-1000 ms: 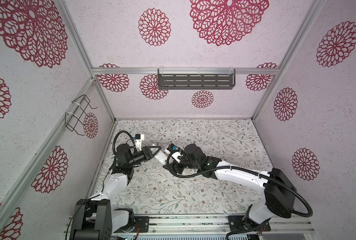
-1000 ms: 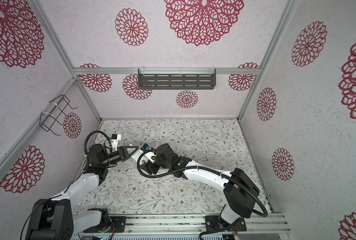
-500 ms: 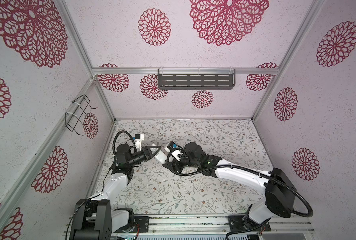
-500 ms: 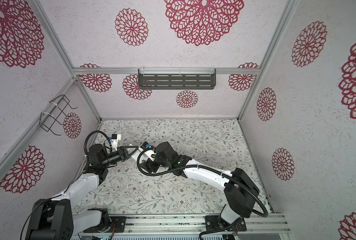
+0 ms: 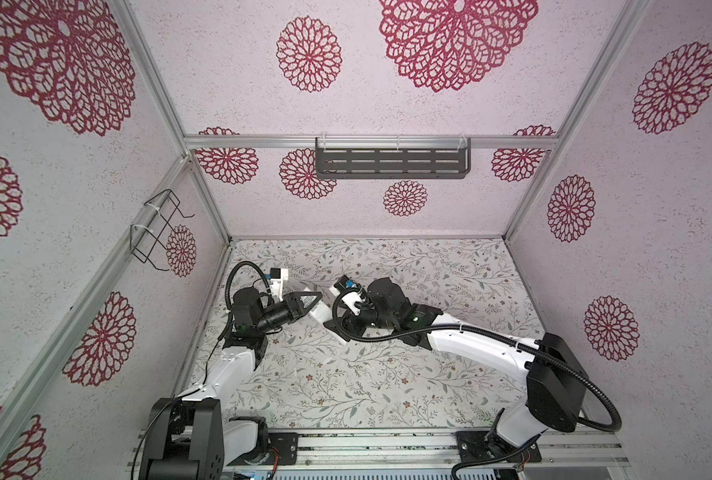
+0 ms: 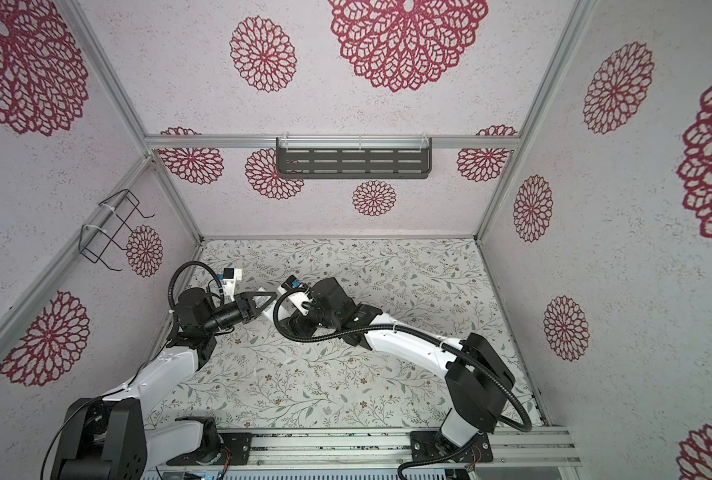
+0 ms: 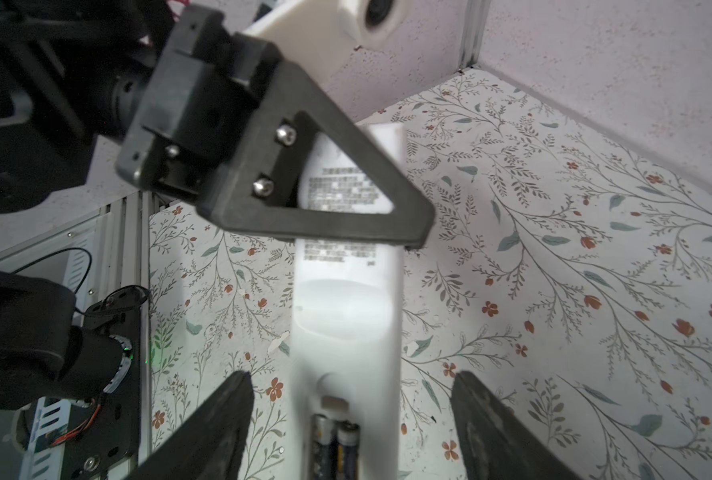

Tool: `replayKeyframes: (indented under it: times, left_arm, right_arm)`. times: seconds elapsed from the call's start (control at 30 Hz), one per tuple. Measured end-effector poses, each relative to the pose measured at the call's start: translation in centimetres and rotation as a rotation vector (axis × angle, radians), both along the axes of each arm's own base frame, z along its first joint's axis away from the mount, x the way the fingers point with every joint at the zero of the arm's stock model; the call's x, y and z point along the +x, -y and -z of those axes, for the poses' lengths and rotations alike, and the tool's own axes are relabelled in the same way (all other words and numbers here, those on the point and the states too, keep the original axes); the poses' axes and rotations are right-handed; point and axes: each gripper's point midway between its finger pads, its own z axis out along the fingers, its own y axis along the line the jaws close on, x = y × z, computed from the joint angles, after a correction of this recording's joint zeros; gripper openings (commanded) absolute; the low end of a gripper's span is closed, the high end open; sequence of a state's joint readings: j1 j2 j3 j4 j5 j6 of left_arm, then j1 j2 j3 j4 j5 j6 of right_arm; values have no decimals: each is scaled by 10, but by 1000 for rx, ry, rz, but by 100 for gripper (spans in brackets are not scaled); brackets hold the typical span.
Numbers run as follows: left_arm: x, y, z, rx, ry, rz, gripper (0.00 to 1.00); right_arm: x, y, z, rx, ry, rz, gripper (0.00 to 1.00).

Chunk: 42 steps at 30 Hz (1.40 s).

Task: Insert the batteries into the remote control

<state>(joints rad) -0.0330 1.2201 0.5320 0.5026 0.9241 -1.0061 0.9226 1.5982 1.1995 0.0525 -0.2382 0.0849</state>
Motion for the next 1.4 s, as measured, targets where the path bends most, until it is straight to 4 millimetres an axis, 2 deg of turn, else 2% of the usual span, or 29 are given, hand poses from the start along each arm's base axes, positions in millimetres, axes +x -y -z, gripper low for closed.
replayKeyframes:
  times: [0.1, 0.17, 0.3, 0.47, 0.67, 0.8, 0.93, 1.07, 1.17, 1.4]
  left_arm:
    - [1, -3, 7, 23, -18, -20, 0]
    - [0, -6, 15, 54, -45, -41, 0]
    - [-2, -13, 23, 114, -71, -84, 0]
    - [-2, -17, 30, 144, -92, -104, 0]
    - [-1, -17, 36, 144, -110, -104, 0]
    - [0, -18, 36, 144, -108, -107, 0]
    - [1, -19, 36, 147, -108, -114, 0]
    - [6, -18, 40, 148, -108, -117, 0]
    - [11, -10, 54, 164, -128, -114, 0]
    - [12, 28, 102, 242, -198, -62, 0]
  right_arm:
    - [29, 26, 3, 13, -57, 134, 76]
    - [48, 53, 11, -2, -101, 243, 76]
    - [66, 102, 39, -84, -190, 433, 73]
    - [75, 144, 91, -221, -332, 597, 68]
    - [86, 177, 173, -447, -459, 721, 62]
    - [99, 182, 202, -541, -484, 750, 59]
    - [117, 181, 201, -547, -458, 761, 57]
    - [126, 187, 204, -557, -457, 769, 56]
    - [131, 189, 205, -561, -455, 769, 50]
    - [135, 185, 205, -562, -441, 743, 35]
